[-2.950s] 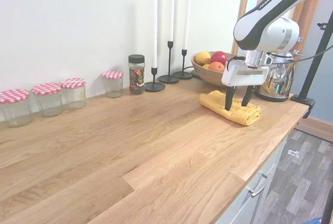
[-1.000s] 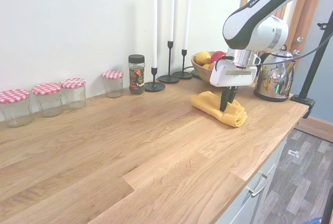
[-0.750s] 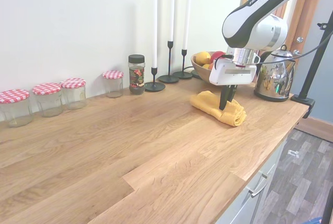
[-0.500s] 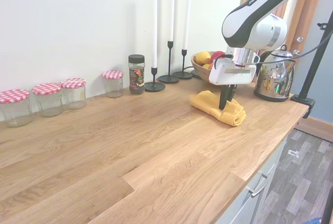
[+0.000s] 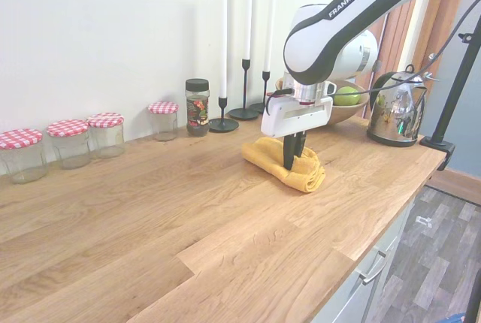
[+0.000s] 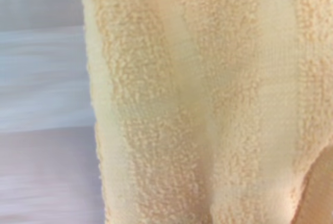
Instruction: Wipe the counter
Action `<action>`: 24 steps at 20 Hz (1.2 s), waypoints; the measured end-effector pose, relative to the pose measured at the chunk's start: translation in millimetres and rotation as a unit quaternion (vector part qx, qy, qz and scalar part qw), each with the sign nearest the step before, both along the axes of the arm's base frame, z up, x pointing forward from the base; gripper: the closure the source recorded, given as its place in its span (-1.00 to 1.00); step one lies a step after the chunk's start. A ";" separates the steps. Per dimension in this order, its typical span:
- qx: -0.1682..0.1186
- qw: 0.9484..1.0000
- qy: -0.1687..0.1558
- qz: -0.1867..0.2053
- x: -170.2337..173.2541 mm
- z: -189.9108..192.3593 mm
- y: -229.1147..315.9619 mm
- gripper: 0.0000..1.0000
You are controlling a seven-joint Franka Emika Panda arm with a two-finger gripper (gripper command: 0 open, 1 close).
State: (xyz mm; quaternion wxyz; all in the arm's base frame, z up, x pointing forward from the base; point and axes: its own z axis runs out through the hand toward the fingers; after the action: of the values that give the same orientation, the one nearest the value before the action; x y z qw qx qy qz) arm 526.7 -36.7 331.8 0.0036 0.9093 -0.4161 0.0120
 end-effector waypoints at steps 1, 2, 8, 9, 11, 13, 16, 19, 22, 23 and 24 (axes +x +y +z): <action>-0.007 1.000 0.000 0.010 -0.6 0.0 24.8 1.00; -0.013 1.000 0.000 0.020 -2.8 0.1 50.6 1.00; -0.044 0.997 -0.006 0.067 -28.8 -0.8 158.9 1.00; -0.047 0.996 -0.007 0.071 -32.4 -1.1 168.5 1.00; -0.054 0.995 -0.009 0.081 -38.2 -1.6 184.5 1.00; -0.058 0.995 -0.011 0.086 -41.5 -1.9 193.3 1.00; -0.058 0.994 -0.011 0.087 -41.9 -2.0 194.3 1.00; -0.057 0.995 -0.010 0.080 -40.3 -1.9 189.1 1.00; -0.049 0.997 -0.008 0.066 -33.9 -0.4 166.6 1.00; -0.045 0.997 -0.007 0.061 -31.0 0.0 155.0 1.00; -0.041 0.998 -0.006 0.056 -27.9 0.1 141.6 1.00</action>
State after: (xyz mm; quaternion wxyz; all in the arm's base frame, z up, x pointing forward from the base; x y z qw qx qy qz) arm 498.7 105.0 331.9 0.0380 0.9300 -0.3638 0.0347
